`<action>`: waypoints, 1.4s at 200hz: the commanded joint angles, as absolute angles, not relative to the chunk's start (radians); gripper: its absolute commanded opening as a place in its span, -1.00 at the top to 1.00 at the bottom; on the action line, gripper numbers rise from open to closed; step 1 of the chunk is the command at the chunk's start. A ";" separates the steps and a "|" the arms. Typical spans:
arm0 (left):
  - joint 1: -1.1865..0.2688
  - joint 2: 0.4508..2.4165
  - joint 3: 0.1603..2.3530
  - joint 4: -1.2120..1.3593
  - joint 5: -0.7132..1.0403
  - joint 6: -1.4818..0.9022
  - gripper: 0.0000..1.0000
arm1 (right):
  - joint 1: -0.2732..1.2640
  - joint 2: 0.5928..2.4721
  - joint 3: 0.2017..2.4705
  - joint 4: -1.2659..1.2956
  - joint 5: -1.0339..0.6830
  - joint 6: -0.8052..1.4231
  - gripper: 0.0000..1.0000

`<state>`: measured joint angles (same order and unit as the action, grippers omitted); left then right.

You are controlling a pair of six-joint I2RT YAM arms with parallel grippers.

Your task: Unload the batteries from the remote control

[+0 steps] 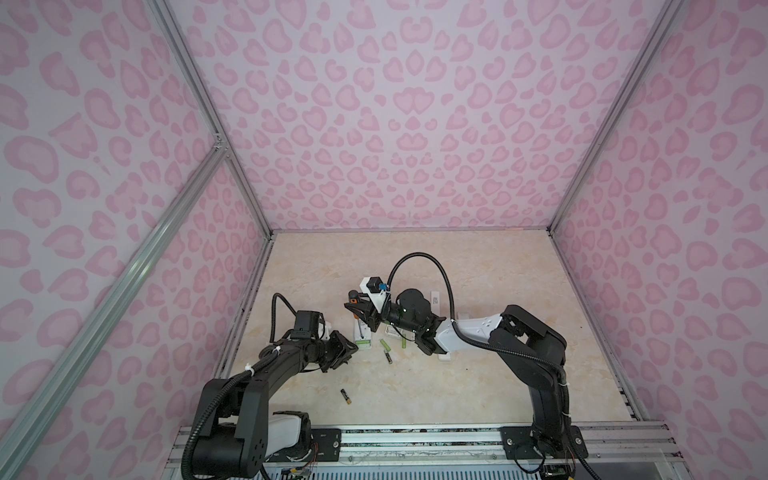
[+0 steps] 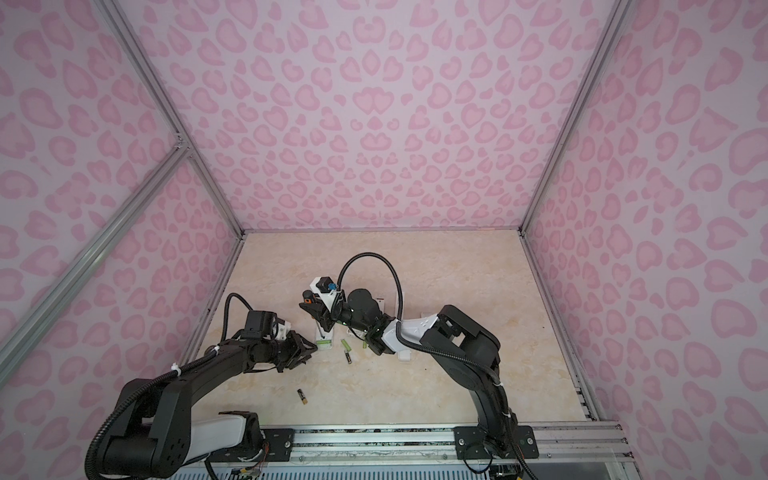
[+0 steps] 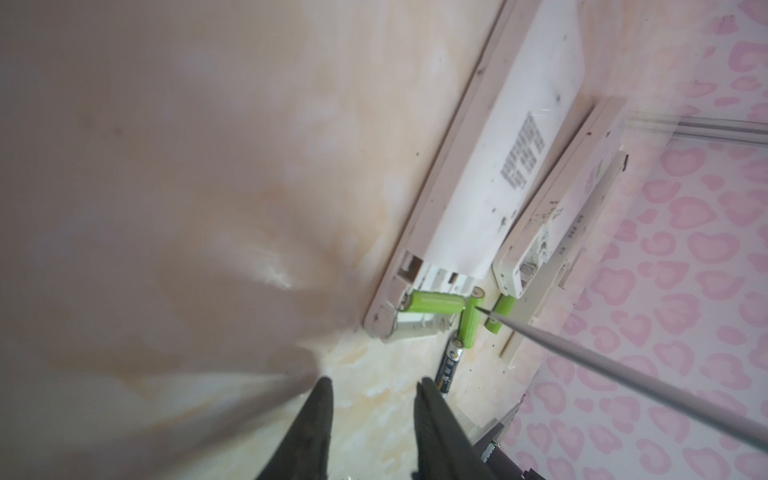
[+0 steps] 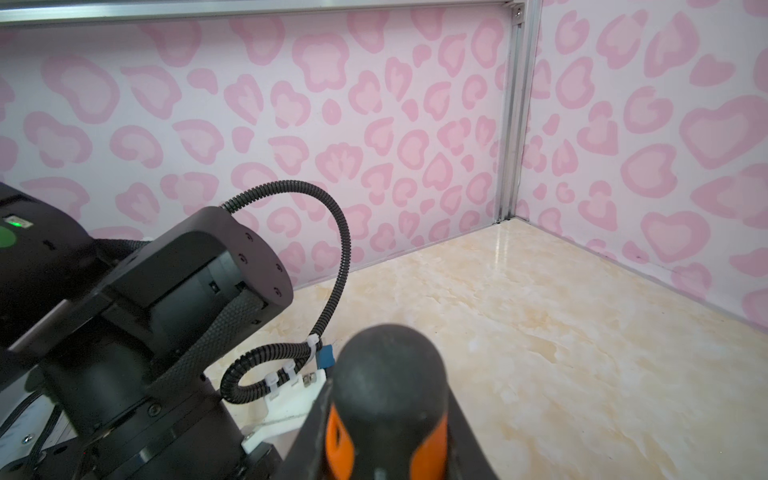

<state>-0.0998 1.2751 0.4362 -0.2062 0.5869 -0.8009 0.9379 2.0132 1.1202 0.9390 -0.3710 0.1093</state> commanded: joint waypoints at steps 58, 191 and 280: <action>-0.151 1.326 0.448 -0.167 0.522 -0.845 0.25 | 0.937 2.033 1.112 1.000 -0.406 0.074 1.00; -0.153 1.379 0.424 -0.134 0.513 -0.841 0.33 | 0.945 2.033 1.063 1.003 -0.408 0.032 1.00; -0.160 1.384 0.381 -0.104 0.493 -0.852 0.59 | 0.930 2.037 1.051 1.042 -0.327 0.175 1.00</action>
